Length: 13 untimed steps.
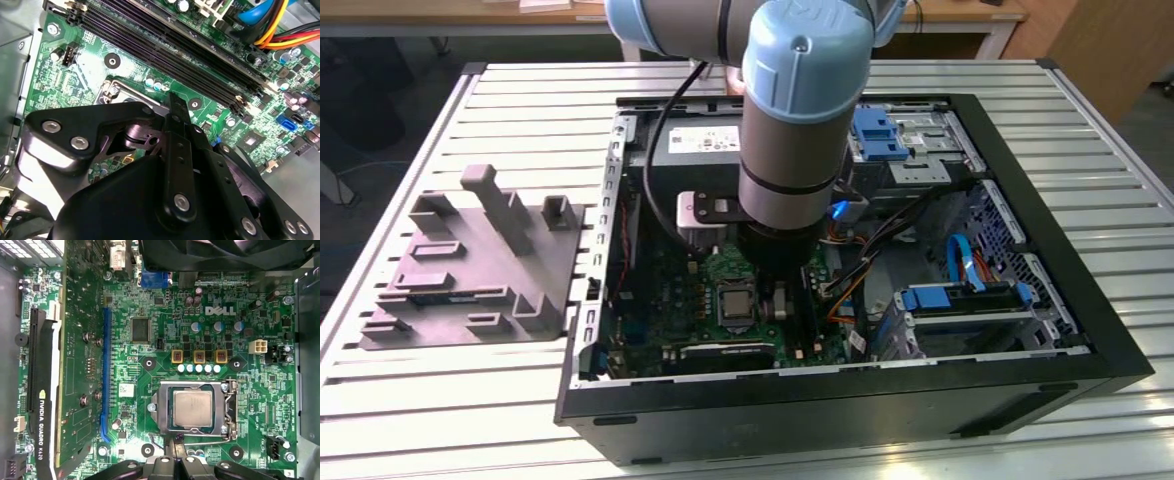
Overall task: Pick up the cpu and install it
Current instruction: 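Install the first cpu locking lever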
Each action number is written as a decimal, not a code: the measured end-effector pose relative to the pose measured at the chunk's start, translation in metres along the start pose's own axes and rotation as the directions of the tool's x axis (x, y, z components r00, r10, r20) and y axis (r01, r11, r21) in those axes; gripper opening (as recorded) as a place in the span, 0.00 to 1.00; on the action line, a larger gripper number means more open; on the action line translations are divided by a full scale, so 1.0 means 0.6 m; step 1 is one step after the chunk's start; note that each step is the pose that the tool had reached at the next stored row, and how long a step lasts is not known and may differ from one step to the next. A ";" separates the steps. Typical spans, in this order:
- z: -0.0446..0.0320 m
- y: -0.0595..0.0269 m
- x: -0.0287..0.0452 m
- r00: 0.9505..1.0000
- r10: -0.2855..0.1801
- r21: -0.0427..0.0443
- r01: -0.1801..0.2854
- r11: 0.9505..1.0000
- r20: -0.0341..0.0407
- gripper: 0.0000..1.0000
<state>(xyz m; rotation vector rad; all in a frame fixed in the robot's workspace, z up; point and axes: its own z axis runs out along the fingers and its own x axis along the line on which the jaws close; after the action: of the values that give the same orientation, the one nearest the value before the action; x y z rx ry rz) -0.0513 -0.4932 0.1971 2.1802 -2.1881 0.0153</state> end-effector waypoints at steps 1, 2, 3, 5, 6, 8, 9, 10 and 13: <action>0.002 0.000 0.000 1.000 0.000 0.000 0.000 1.000 0.000 0.11; 0.004 0.000 0.000 1.000 0.000 0.000 0.000 1.000 0.000 0.11; 0.005 0.000 0.000 1.000 -0.001 0.000 0.001 1.000 0.000 0.11; 0.005 0.000 0.000 1.000 -0.001 0.000 0.001 1.000 0.000 0.11; 0.006 0.000 0.000 1.000 -0.001 0.000 0.001 1.000 0.000 0.11; 0.006 0.000 0.000 1.000 -0.001 0.000 0.001 1.000 0.000 0.11; 0.006 0.000 0.000 1.000 -0.002 0.000 0.002 1.000 0.000 0.11; 0.007 0.000 0.000 1.000 -0.002 0.000 0.002 1.000 0.001 0.11; 0.008 0.000 0.000 1.000 -0.004 0.002 0.004 1.000 0.001 0.11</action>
<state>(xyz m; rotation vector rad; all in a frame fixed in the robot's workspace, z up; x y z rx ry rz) -0.0517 -0.4932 0.1921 2.1853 -2.1851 0.0163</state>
